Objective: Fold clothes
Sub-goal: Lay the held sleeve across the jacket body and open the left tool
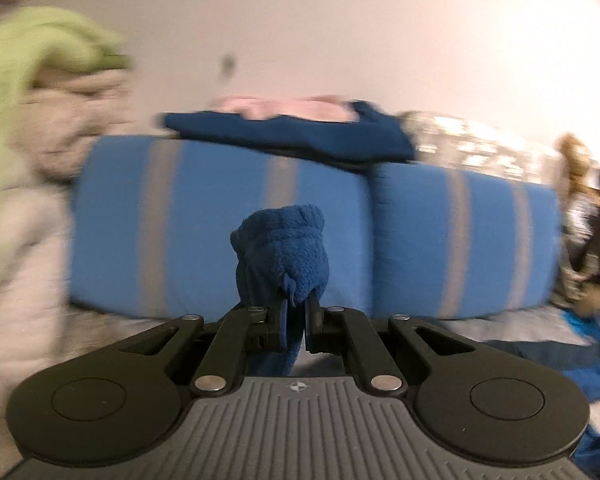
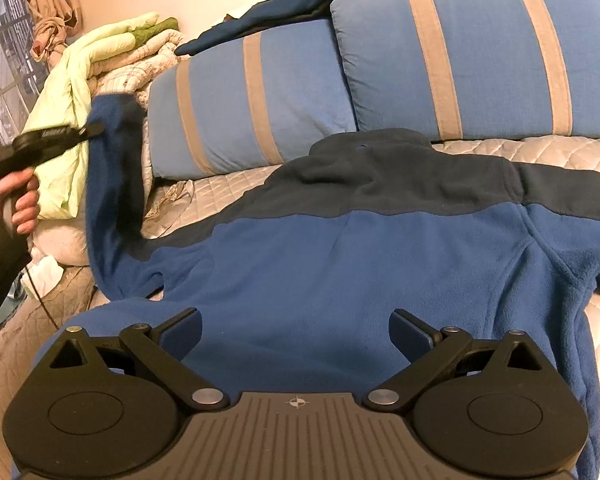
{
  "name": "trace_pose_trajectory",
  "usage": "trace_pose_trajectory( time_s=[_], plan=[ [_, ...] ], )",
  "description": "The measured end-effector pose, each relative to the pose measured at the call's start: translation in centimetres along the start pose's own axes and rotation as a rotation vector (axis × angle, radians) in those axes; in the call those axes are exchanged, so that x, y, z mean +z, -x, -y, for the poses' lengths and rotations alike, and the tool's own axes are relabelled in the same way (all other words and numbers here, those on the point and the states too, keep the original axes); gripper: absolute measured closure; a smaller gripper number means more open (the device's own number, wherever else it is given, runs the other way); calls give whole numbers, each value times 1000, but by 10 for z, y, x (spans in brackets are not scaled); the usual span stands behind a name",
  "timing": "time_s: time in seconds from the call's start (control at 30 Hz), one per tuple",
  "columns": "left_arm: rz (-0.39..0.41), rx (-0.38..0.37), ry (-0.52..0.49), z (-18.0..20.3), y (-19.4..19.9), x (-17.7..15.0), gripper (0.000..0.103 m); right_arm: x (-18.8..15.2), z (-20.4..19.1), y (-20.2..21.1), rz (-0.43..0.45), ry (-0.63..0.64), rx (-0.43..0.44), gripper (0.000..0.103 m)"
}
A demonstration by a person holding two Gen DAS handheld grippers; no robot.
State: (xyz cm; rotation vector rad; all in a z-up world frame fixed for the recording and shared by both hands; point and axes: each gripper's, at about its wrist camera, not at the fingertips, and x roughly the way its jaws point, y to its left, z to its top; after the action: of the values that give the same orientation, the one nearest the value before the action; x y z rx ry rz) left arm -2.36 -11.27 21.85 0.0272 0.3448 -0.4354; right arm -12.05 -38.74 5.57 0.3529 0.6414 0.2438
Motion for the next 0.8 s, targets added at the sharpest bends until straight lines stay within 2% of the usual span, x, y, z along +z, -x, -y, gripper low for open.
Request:
trace_pose_trajectory(
  time_s=[0.1,0.13,0.17,0.2,0.23,0.33,0.4,0.5,0.63,0.73,0.8],
  plan=[
    [-22,-175,-29,43,-16,3,89,0,-1,-1,2,1,-5,3],
    [-27,-221,-37,57,-19,3,72,0,-1,0,4,1,-8,3],
    [-24,-267,-45,69,-21,2,46,-1,-1,0,6,1,-10,3],
    [-11,-312,-53,82,-21,0,33,-1,-1,0,7,2,-11,3],
    [1,-340,-61,90,-20,-2,25,-2,-1,1,8,0,-12,3],
    [-13,-380,-80,107,-19,-8,25,-3,1,3,14,-6,-13,3],
    [-28,-367,-94,108,-17,-13,25,-3,2,4,18,-9,-14,3],
    [-47,-303,-133,96,-14,-21,25,-3,3,5,20,-15,-12,3],
    [-95,-201,-176,60,-5,-40,25,-1,5,4,12,-25,-5,3],
    [-141,-134,-174,28,3,-57,25,1,8,1,-10,-40,12,4],
    [-172,-91,-160,11,10,-68,25,4,10,-2,-35,-54,25,7]
  ],
)
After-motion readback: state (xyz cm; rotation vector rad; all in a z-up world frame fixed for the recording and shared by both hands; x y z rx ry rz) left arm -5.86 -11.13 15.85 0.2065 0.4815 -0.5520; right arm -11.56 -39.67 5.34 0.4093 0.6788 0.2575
